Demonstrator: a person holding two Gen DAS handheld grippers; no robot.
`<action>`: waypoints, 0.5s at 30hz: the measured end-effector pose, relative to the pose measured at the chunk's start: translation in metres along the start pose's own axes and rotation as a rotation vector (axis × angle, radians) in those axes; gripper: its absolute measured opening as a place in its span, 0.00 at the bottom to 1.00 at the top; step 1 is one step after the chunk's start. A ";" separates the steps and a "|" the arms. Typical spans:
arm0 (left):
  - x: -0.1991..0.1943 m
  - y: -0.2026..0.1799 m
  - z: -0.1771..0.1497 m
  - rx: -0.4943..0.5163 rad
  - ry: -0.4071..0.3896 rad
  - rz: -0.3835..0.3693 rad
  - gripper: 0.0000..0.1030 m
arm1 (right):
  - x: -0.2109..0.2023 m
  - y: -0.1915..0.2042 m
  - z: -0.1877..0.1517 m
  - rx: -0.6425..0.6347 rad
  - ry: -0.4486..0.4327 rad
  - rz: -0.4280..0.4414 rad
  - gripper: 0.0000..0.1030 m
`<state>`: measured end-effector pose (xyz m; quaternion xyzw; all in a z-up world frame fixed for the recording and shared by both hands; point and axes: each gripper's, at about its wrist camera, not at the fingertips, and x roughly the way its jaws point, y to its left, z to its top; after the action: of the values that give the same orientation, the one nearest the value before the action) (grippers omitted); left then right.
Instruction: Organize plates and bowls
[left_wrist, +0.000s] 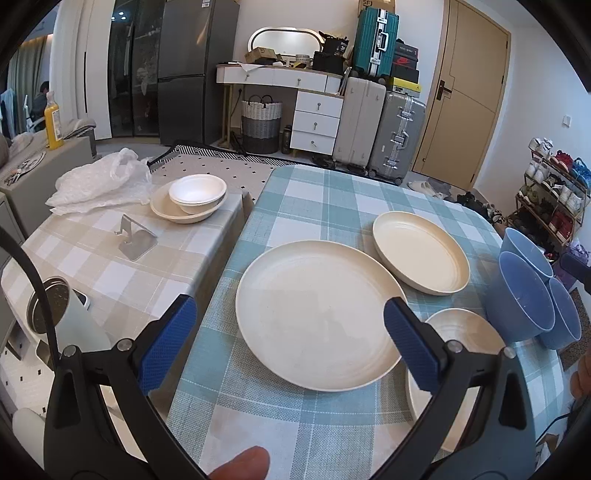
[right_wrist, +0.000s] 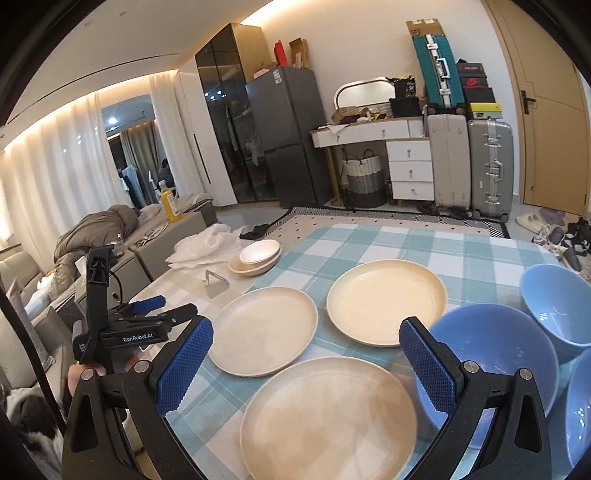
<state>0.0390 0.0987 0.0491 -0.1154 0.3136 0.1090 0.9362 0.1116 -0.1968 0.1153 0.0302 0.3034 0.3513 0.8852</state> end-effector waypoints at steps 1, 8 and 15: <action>0.006 -0.001 0.001 0.003 0.001 0.003 0.98 | 0.004 0.001 0.001 -0.004 0.006 0.006 1.00; 0.028 0.000 0.005 0.004 0.023 -0.003 0.98 | 0.041 0.008 0.010 -0.056 0.041 0.021 1.00; 0.048 0.008 0.004 -0.006 0.058 0.015 0.98 | 0.083 0.000 0.018 -0.044 0.125 0.009 1.00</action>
<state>0.0768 0.1143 0.0218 -0.1189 0.3410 0.1136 0.9256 0.1689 -0.1403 0.0872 -0.0098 0.3500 0.3629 0.8635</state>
